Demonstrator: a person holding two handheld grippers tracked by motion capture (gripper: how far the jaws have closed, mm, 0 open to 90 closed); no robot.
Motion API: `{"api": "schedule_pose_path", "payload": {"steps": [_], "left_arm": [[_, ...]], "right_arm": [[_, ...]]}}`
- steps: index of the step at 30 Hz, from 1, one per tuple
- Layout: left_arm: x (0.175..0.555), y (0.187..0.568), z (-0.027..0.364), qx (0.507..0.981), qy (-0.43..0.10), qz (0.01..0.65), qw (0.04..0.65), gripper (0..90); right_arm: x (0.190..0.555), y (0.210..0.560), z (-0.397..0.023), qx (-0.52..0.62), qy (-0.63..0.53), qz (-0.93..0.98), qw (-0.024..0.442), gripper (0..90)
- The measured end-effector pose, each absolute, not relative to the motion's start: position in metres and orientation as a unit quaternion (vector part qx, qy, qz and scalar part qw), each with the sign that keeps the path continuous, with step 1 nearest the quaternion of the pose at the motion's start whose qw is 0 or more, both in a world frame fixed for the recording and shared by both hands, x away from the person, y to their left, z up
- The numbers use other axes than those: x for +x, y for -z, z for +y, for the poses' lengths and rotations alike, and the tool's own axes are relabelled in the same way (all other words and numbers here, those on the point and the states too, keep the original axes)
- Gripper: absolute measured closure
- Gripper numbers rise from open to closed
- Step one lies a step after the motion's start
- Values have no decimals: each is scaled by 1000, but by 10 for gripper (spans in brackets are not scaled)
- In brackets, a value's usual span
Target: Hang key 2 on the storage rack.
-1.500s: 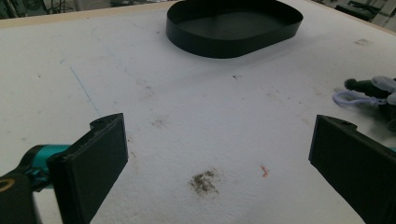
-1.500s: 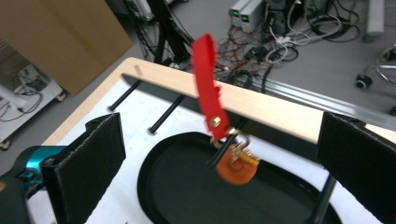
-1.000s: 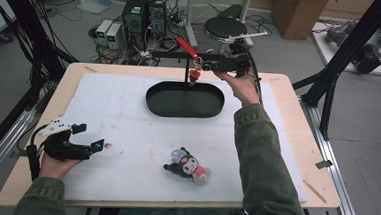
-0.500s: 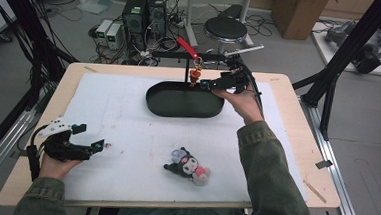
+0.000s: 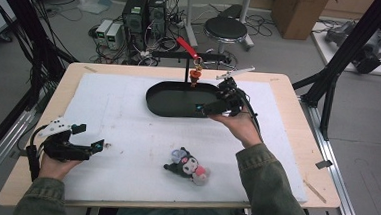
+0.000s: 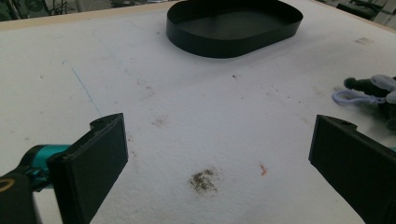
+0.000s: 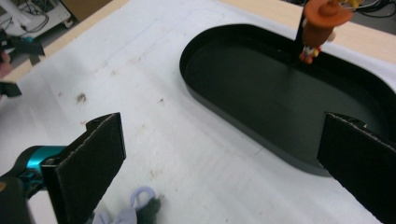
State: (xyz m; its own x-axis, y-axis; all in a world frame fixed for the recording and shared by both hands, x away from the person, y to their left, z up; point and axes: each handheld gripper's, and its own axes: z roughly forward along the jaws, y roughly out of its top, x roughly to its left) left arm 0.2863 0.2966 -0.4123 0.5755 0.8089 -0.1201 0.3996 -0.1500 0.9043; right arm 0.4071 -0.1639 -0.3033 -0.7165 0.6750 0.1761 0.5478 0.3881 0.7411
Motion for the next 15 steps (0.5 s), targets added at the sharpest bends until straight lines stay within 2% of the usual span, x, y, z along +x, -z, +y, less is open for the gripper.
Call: {"api": "schedule_pose_path", "payload": {"steps": [15], "left_arm": [[287, 413, 296, 735, -200, 414, 499, 49]], "right_arm": [[388, 337, -168, 365, -401, 839, 45, 8]]}}
